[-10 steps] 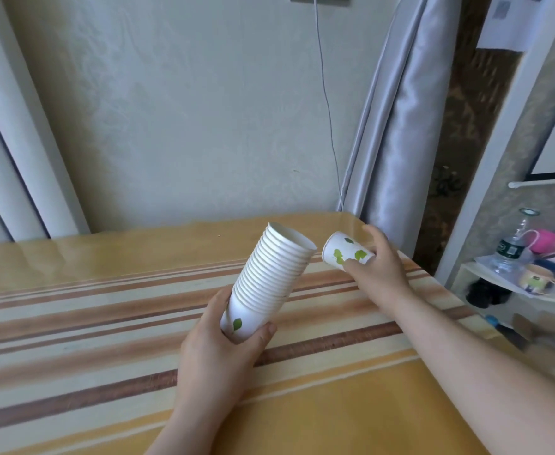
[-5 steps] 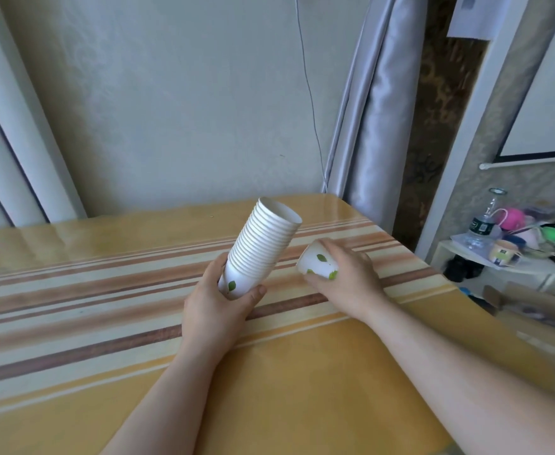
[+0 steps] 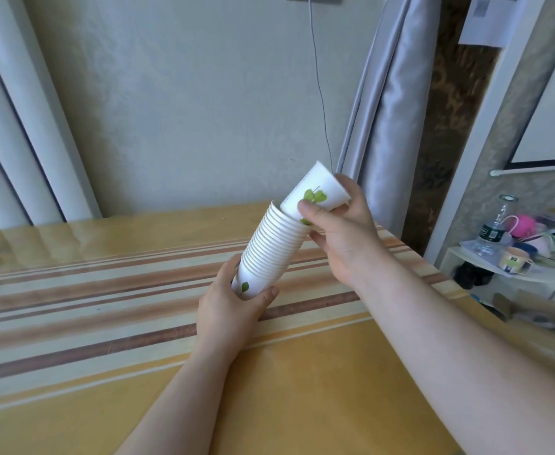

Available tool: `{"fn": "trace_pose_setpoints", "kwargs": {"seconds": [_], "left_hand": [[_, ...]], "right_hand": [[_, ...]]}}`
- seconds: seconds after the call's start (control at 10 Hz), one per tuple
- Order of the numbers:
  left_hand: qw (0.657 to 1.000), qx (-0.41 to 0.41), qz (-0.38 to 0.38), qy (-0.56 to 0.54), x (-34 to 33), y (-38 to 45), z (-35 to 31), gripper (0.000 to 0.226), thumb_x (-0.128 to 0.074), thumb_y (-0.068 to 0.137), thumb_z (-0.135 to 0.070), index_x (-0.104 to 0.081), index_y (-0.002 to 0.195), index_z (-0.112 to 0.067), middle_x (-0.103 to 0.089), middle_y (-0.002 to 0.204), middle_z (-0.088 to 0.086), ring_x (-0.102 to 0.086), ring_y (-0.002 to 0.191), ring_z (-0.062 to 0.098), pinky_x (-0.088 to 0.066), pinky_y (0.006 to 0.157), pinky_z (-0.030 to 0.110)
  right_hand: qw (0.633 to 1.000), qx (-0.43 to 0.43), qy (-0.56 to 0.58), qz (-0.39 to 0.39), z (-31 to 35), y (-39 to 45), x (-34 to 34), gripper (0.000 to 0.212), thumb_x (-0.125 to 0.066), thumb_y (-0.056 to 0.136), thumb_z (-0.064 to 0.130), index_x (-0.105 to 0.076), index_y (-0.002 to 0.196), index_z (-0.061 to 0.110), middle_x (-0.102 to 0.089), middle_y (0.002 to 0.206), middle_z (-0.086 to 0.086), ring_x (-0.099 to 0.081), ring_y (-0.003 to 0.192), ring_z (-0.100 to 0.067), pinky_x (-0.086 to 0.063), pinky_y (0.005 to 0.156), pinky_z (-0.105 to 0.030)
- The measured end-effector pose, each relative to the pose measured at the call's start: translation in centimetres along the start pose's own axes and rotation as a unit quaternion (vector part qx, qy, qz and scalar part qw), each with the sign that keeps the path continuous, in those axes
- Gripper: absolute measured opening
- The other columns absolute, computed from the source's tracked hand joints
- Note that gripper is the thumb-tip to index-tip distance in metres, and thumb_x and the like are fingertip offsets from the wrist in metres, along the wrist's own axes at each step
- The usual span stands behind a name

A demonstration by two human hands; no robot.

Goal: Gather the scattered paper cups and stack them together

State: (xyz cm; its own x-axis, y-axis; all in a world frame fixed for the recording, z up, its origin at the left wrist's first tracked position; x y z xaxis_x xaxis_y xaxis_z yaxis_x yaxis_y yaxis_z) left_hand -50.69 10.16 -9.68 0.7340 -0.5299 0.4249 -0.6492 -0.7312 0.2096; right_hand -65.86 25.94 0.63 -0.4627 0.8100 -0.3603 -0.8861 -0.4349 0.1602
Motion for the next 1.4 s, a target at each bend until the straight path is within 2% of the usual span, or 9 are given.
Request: {"fn": "trace_pose_setpoints", "kwargs": {"seconds": [0.1,0.2,0.4,0.5,0.6,0.8,1.0,1.3,1.4], "left_hand": [[1.0,-0.008,0.002,0.001,-0.1,0.0,-0.1,0.074,-0.088,0.073,-0.054,-0.053,0.139,-0.054,-0.073,0.117,-0.022,-0.069,0.109,0.012,-0.06,0.092,0.045],[1.0,-0.013,0.004,0.002,-0.2,0.1,0.0,0.073,-0.087,0.073,-0.055,-0.053,0.138,-0.054,-0.073,0.117,-0.022,-0.069,0.109,0.013,-0.06,0.092,0.047],[0.999,-0.022,-0.024,0.013,0.6,-0.1,-0.1,0.073,-0.087,0.074,-0.054,-0.056,0.14,-0.05,-0.065,0.117,-0.017,-0.061,0.115,0.012,-0.054,0.096,0.041],[0.999,-0.025,-0.026,0.018,0.9,-0.6,-0.4,0.061,-0.083,0.079,-0.042,-0.059,0.135,-0.048,-0.063,0.108,-0.028,-0.059,0.115,0.012,-0.053,0.091,0.039],[1.0,-0.001,-0.018,0.017,1.0,-0.8,-0.7,0.049,-0.077,0.082,-0.034,-0.061,0.127,-0.044,-0.068,0.104,-0.024,-0.062,0.111,0.016,-0.053,0.087,0.039],[0.996,0.068,0.051,0.013,4.6,1.1,0.5,0.066,-0.082,0.056,-0.04,-0.068,0.121,-0.037,-0.075,0.111,-0.016,-0.073,0.105,0.017,-0.067,0.087,0.05],[0.993,0.054,0.006,0.106,10.0,1.3,4.0,0.063,-0.085,0.067,-0.046,-0.066,0.128,-0.043,-0.075,0.114,-0.023,-0.07,0.109,0.012,-0.061,0.093,0.044],[0.971,0.012,0.031,0.236,8.9,2.2,5.8,0.037,-0.071,0.075,-0.059,-0.069,0.101,-0.034,-0.078,0.095,-0.012,-0.071,0.098,0.022,-0.056,0.085,0.041],[0.956,0.017,0.072,0.285,9.0,1.4,5.8,0.044,-0.069,0.081,-0.065,-0.067,0.102,-0.026,-0.075,0.101,-0.009,-0.067,0.103,0.025,-0.053,0.089,0.04]], "right_hand": [[0.999,-0.018,-0.026,0.0,-1.4,-0.6,0.1,0.079,-0.083,0.089,0.0,-0.046,0.153,0.031,-0.066,0.129,-0.002,-0.071,0.108,-0.018,-0.058,0.098,-0.046],[0.999,-0.02,-0.026,0.004,-2.1,-0.7,0.3,0.076,-0.081,0.092,0.006,-0.045,0.151,0.034,-0.07,0.131,0.002,-0.07,0.117,-0.021,-0.054,0.109,-0.057],[0.987,-0.05,-0.124,0.088,-6.2,-2.6,-0.7,0.119,-0.092,0.076,0.019,-0.02,0.168,0.043,-0.066,0.144,0.01,-0.068,0.128,-0.01,-0.056,0.108,-0.045],[0.965,-0.085,-0.21,0.134,-10.7,-4.3,-2.4,0.078,-0.092,0.081,0.013,-0.055,0.146,0.035,-0.076,0.129,0.009,-0.075,0.117,-0.013,-0.066,0.094,-0.041],[0.958,-0.075,-0.256,0.106,-12.2,-4.1,-3.4,0.063,-0.096,0.073,0.023,-0.066,0.128,0.03,-0.078,0.12,0.013,-0.075,0.112,-0.01,-0.063,0.089,-0.032],[0.936,-0.032,-0.329,0.118,-11.7,-2.8,-7.4,0.052,-0.095,0.067,0.037,-0.064,0.109,0.039,-0.075,0.108,0.017,-0.074,0.103,-0.006,-0.063,0.081,-0.032],[0.908,-0.022,-0.377,0.18,-14.3,-3.3,-12.3,0.066,-0.095,0.065,0.039,-0.061,0.121,0.041,-0.073,0.115,0.02,-0.071,0.11,-0.007,-0.062,0.089,-0.035],[0.895,-0.044,-0.404,0.184,-16.7,-3.4,-11.7,0.072,-0.091,0.059,0.058,-0.068,0.124,0.036,-0.079,0.113,0.017,-0.075,0.107,-0.009,-0.063,0.095,-0.041],[0.834,-0.008,-0.513,0.204,-15.5,-4.3,-11.1,0.074,-0.08,0.072,0.067,-0.061,0.137,0.036,-0.073,0.129,0.014,-0.069,0.12,-0.015,-0.057,0.099,-0.038]]}}
Point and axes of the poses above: each hand's wrist, its own y-axis towards the middle knuckle, its own x-axis out of the back of the hand, z = x × y, the point moved 10 cm from there along y, towards the middle knuckle
